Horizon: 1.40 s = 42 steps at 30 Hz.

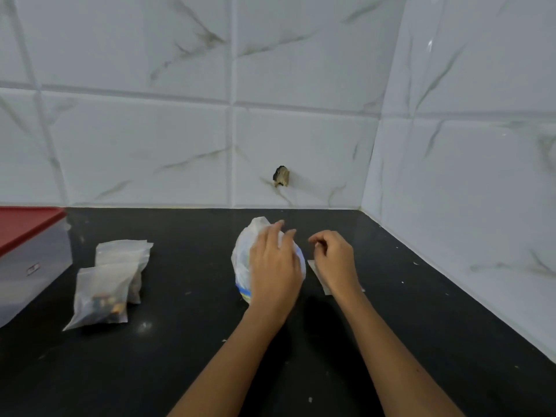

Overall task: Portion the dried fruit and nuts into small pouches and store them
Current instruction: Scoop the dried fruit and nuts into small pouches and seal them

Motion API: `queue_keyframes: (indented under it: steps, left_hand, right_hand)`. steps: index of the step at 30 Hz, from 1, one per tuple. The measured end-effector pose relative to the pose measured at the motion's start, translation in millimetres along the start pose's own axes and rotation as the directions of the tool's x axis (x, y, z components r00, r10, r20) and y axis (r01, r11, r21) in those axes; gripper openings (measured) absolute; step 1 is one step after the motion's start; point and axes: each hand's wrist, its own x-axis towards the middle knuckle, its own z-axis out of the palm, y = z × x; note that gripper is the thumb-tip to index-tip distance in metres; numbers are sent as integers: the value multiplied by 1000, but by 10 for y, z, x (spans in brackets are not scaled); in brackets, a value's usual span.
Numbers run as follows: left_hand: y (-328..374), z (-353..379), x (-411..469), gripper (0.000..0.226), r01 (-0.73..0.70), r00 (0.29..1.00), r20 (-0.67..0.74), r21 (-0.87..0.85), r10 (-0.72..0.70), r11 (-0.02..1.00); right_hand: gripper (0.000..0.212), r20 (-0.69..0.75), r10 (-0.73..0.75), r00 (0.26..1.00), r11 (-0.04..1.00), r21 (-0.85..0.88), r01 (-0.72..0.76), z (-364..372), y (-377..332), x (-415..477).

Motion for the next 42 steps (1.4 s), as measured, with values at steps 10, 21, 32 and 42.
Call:
queue_keyframes:
  steps: [10, 21, 32, 42]
  left_hand:
    - [737, 518, 64, 61, 579, 790, 541, -503, -288, 642]
    - [700, 554, 98, 51, 620, 785, 469, -607, -405, 498]
    - [693, 470, 134, 23, 351, 936, 214, -644, -280, 680]
    - [241, -212, 404, 7, 116, 968, -145, -466, -205, 877]
  right_hand:
    - [18, 203, 243, 948, 930, -328, -168, -286, 471, 9]
    - [42, 266, 368, 891, 930, -102, -354, -270, 481, 50]
    - [22, 12, 166, 986, 986, 26, -166, -335, 418, 13]
    - [10, -253, -215, 944, 955, 148, 257, -211, -231, 82]
